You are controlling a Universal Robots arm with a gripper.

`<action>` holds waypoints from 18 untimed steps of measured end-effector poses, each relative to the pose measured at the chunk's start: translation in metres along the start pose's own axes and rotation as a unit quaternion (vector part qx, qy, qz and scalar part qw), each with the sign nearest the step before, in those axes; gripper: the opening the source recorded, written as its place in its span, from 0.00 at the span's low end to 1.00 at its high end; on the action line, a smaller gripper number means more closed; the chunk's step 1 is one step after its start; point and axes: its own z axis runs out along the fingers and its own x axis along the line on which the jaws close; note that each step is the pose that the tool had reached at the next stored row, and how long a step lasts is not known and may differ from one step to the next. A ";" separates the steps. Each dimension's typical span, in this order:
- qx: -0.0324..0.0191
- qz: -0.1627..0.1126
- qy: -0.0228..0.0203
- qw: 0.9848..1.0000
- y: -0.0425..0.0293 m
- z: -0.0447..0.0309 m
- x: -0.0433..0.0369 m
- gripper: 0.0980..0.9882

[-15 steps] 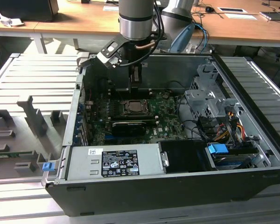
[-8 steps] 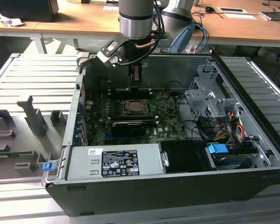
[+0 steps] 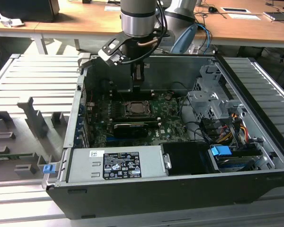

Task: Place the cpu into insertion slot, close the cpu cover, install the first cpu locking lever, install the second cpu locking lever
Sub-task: 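Install the first cpu locking lever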

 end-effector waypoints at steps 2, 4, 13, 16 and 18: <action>0.000 -0.031 0.001 1.000 0.0000 0.0000 0.0000 0.01; 0.000 -0.057 0.002 0.998 0.0000 0.0002 0.0000 0.01; 0.001 -0.147 0.003 0.989 -0.0001 0.0002 0.0000 0.01; 0.001 -0.169 0.003 0.986 -0.0001 0.0002 0.0000 0.01; 0.002 -0.180 0.003 0.984 -0.0001 0.0003 0.0000 0.01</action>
